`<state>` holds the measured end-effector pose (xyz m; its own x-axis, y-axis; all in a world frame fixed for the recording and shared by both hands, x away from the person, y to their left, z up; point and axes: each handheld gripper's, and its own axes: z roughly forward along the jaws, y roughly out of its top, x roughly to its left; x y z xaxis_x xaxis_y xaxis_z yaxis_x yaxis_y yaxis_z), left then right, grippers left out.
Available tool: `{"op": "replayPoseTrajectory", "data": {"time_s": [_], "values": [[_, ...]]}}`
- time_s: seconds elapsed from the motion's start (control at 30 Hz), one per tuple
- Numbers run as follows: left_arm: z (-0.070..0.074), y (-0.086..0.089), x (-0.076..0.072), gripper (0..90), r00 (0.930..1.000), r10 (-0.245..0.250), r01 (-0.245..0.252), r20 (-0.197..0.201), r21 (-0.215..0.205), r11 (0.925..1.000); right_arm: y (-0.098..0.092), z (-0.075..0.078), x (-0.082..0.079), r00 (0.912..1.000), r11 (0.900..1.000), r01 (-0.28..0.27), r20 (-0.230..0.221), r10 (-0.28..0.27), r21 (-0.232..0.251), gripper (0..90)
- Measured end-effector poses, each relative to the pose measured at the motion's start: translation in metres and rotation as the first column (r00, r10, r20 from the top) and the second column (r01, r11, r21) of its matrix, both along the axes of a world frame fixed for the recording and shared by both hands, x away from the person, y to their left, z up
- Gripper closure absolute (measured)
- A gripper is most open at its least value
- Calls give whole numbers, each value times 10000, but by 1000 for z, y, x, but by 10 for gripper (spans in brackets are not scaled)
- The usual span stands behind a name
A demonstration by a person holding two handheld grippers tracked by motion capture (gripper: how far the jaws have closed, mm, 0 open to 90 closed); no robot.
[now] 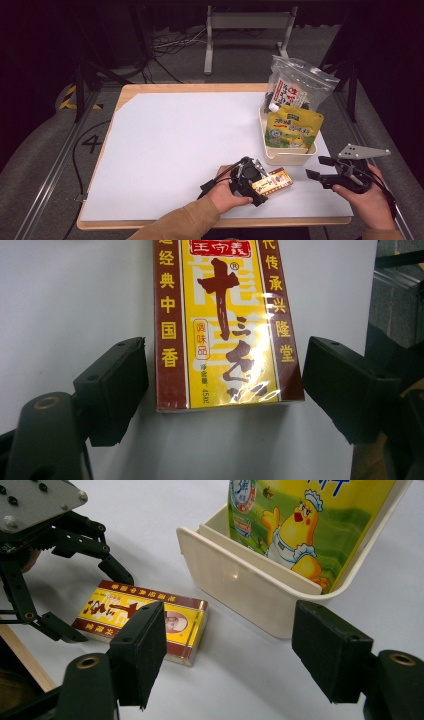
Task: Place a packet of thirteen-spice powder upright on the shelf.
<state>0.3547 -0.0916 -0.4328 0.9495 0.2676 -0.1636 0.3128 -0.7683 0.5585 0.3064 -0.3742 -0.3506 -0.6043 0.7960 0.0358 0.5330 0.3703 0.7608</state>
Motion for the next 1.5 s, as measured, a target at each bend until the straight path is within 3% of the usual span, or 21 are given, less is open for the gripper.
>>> {"op": "replayPoseTrajectory", "data": {"time_s": [0.23,0.37,0.63,1.07,1.5], "values": [[0,-1,-4,243,9979,9,-27,646,289,9996,2,0,0,10000,10000,-28,-38,28,-23,302],[1,0,-4,307,9983,83,-97,581,234,9997,2,0,0,10000,10000,-63,-13,63,14,302],[2,2,-6,317,9967,-124,100,806,298,9995,3,1,1,10000,10000,-79,17,78,43,301],[14,8,-15,323,9918,-397,413,1218,-107,9991,12,9,-2,9980,9981,-548,328,539,273,408],[36,26,-23,323,9864,-178,302,1632,-740,9968,31,29,-7,9957,9954,-857,386,840,435,462]]}}
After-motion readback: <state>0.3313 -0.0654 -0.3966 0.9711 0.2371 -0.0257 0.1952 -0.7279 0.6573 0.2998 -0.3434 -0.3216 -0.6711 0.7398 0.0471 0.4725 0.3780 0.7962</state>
